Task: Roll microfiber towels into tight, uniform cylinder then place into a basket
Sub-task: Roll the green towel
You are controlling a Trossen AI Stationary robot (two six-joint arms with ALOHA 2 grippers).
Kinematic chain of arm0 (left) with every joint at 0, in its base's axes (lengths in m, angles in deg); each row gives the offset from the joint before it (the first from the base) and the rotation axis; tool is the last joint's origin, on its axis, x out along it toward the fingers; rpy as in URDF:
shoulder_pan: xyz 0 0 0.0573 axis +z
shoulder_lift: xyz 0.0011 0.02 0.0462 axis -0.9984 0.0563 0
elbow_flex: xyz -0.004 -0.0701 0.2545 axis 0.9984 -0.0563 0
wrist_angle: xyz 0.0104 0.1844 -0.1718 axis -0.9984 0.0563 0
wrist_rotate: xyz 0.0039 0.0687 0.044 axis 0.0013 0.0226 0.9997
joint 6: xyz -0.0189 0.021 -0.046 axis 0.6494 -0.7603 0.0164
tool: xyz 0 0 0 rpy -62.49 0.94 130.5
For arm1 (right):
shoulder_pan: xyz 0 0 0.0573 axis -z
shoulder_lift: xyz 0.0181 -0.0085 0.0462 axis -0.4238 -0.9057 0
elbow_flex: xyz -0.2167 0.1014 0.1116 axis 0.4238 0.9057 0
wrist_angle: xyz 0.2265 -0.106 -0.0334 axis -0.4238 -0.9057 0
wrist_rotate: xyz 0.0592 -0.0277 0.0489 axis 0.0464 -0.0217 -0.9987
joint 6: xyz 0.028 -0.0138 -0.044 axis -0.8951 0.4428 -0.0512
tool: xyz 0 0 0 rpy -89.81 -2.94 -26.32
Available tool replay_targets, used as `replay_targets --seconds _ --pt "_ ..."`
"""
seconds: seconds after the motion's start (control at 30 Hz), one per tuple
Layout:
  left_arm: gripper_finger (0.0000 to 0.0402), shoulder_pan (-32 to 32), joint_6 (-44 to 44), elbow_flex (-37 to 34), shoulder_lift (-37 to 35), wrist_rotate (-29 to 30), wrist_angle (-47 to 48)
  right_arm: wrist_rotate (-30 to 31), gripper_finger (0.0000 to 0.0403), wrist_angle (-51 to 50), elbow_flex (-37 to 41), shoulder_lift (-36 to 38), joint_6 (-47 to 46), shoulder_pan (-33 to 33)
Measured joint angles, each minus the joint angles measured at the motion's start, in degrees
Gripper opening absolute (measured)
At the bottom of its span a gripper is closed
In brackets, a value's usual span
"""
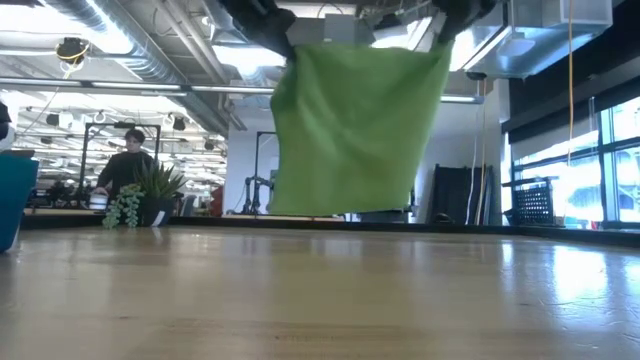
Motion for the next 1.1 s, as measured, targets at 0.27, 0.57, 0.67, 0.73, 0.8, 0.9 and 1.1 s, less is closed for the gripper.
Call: replay_targets --seconds 0.27,0.57,0.67,0.73,0.8,0.9,1.1 --pt "0.0 3.4 -2.9 0.0 0.0 0.2 -1.2 -1.8 0.0004 16.7 5.9 0.0 12.2 7.9" --pt "0.0 4.8 -7.2 0.0 0.0 0.6 -4.1 -3.0 0.0004 33.7 10.4 0.2 23.8 15.3" --pt "0.0 3.6 -6.6 0.0 0.0 0.4 0.3 -8.6 0.0004 31.6 11.5 0.4 21.9 15.9" --pt "0.0 2.6 -5.1 0.0 0.0 -0.6 4.4 -12.9 0.0004 28.6 13.1 0.3 19.7 15.9" --pt "0.0 1.5 -2.9 0.0 0.0 -3.4 8.8 -16.0 0.0004 26.5 15.3 0.3 16.7 15.9" --pt "0.0 -1.0 1.3 0.0 0.0 -4.9 13.9 -19.4 0.0004 23.3 18.6 0.5 12.3 15.5" --pt "0.0 -6.5 8.4 0.0 0.0 -5.0 21.9 -20.7 0.0004 21.4 23.6 0.5 6.5 13.1"
